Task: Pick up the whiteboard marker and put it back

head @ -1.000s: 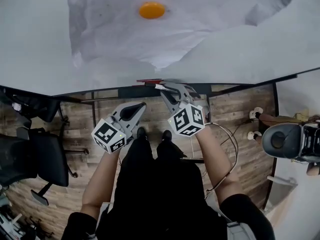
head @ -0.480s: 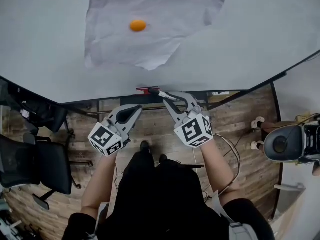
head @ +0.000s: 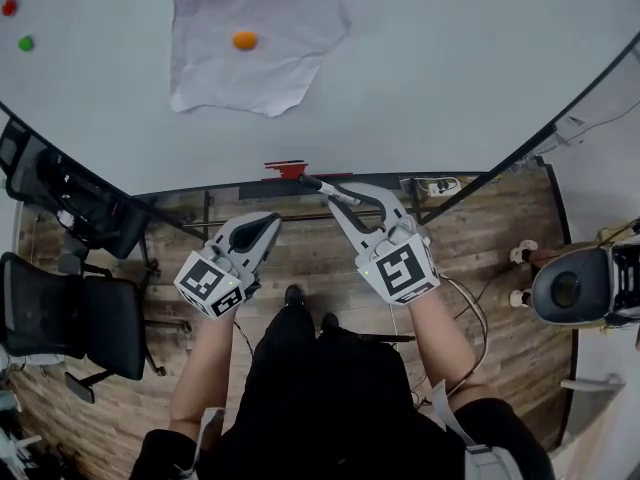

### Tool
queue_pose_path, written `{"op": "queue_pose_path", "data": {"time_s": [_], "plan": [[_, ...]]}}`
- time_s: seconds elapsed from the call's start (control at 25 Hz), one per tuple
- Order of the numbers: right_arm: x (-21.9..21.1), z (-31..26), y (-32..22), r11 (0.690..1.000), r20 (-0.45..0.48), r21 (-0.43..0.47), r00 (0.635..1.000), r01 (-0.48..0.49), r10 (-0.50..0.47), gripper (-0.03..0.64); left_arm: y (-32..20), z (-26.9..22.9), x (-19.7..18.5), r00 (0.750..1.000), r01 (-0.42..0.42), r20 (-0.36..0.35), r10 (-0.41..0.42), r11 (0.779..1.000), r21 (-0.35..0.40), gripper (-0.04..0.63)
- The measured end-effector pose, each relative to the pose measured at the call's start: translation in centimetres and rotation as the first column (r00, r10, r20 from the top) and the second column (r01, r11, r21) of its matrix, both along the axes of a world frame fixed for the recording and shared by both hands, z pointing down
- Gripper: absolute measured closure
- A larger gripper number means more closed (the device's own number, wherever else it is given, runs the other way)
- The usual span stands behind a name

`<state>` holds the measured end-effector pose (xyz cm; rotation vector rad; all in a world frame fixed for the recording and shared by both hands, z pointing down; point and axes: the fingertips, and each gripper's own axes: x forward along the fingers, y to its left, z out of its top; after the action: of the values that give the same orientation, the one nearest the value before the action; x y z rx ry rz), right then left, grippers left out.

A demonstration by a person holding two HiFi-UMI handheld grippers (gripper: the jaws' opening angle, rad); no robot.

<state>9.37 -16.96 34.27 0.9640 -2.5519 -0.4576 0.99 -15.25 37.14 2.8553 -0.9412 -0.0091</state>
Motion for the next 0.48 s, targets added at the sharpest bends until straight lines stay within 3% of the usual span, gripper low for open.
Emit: {"op": "queue_pose_path", "data": {"time_s": [0.28, 0.48], "plan": [[1.3, -4.0, 4.0, 0.998, 0.138, 0.045, 0.990, 0.032, -0.038, 0.543, 3.5, -1.3, 1.2, 0.999, 0.011, -0.032, -0.010, 1.000, 0.015, 0.589], [2.0, -6.6, 5.2, 0.998, 0.332, 0.041, 0.942, 0.038, -0.049, 0.543, 3.7, -2.4, 1.0, 0.998, 0.019, -0.052, -0.017, 0.999, 0.035, 0.589]]}}
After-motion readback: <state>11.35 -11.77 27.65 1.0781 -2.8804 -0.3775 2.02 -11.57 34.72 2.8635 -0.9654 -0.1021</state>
